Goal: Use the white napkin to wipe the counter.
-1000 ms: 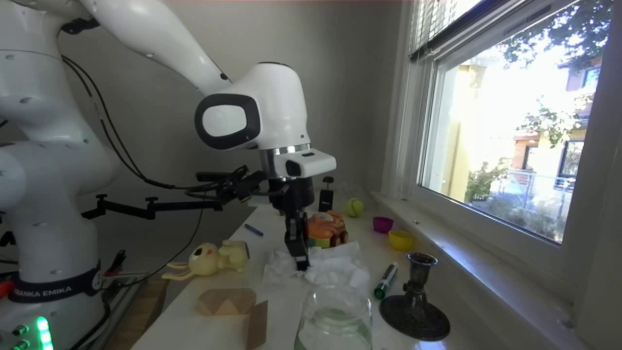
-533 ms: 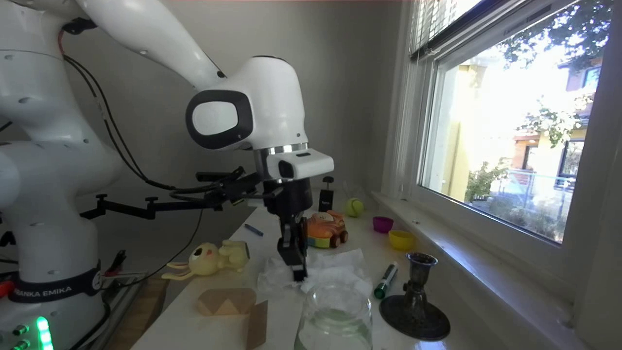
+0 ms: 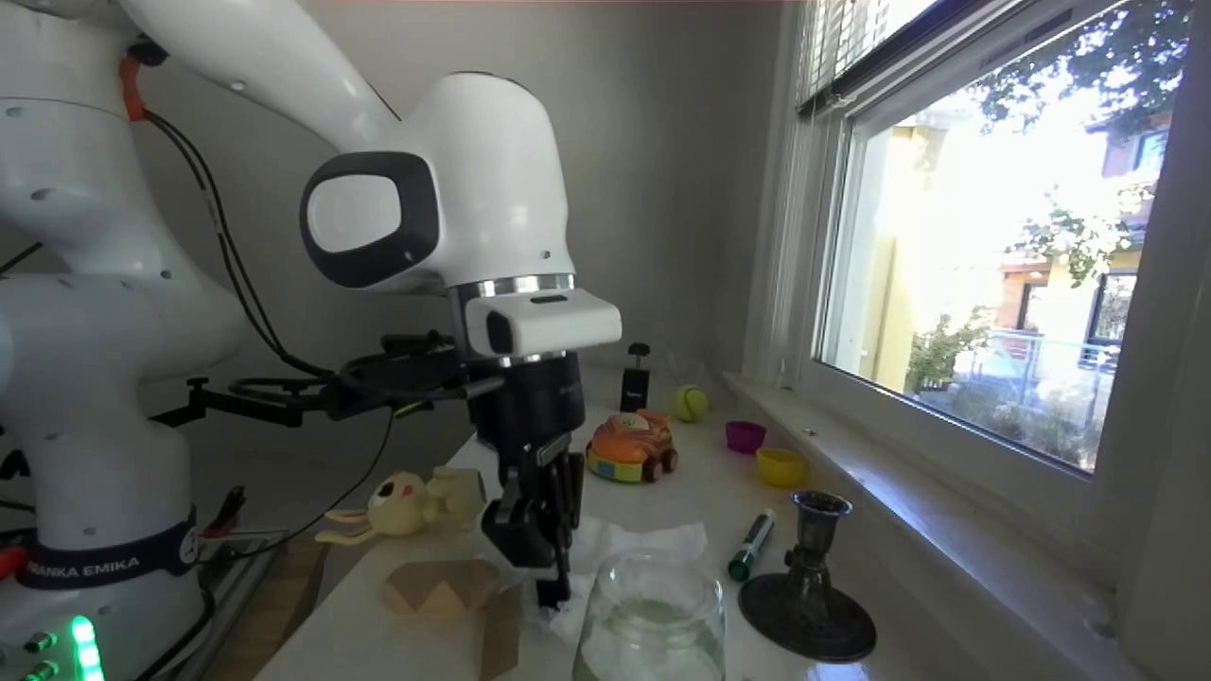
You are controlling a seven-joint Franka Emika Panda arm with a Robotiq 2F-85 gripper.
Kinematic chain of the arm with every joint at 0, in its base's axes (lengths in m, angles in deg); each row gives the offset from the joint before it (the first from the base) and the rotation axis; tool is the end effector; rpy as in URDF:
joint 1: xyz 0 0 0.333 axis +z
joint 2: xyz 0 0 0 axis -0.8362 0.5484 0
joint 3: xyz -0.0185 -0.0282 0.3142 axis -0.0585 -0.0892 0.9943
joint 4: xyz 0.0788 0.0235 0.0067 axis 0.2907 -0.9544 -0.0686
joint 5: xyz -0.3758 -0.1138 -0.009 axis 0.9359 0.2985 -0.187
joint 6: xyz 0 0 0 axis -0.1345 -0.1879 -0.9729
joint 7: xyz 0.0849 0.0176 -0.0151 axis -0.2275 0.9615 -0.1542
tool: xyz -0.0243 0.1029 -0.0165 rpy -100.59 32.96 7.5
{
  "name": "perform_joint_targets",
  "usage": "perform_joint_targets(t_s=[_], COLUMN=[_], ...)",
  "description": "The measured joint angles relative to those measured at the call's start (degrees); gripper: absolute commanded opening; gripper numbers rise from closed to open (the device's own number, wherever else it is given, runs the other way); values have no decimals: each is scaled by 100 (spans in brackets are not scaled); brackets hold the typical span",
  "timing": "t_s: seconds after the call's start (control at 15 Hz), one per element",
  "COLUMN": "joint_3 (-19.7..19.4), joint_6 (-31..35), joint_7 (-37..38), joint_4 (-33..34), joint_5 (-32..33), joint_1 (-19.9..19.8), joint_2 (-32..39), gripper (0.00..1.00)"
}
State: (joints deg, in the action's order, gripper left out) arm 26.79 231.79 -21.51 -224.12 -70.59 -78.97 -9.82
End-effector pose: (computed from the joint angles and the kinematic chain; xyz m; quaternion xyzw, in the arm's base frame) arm 0.3598 -0.2509 0.3684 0.9558 -0.2685 0.1121 0.0436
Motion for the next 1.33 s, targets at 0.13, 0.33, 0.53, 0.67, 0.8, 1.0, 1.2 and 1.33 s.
perform_joint_targets(t_s=[0.13, 0.33, 0.53, 0.67, 0.8, 1.0, 1.2, 1.33], joint_3=[62, 234, 375, 415, 419, 360, 256, 183], joint_6=[0, 0, 0, 0, 0, 0, -1, -1], joint_7=[0, 0, 0, -2, -3, -4, 0, 1], joint_4=[-3, -5, -4, -4, -5, -13, -15, -15], joint_5=[-1, -28, -65, -69, -69, -55, 32, 78], joint_1=[85, 428, 809, 978, 1042, 963, 660, 439], joint_2=[0, 0, 0, 0, 0, 0, -5, -8], gripper=[0, 0, 0, 0, 0, 0, 0, 0])
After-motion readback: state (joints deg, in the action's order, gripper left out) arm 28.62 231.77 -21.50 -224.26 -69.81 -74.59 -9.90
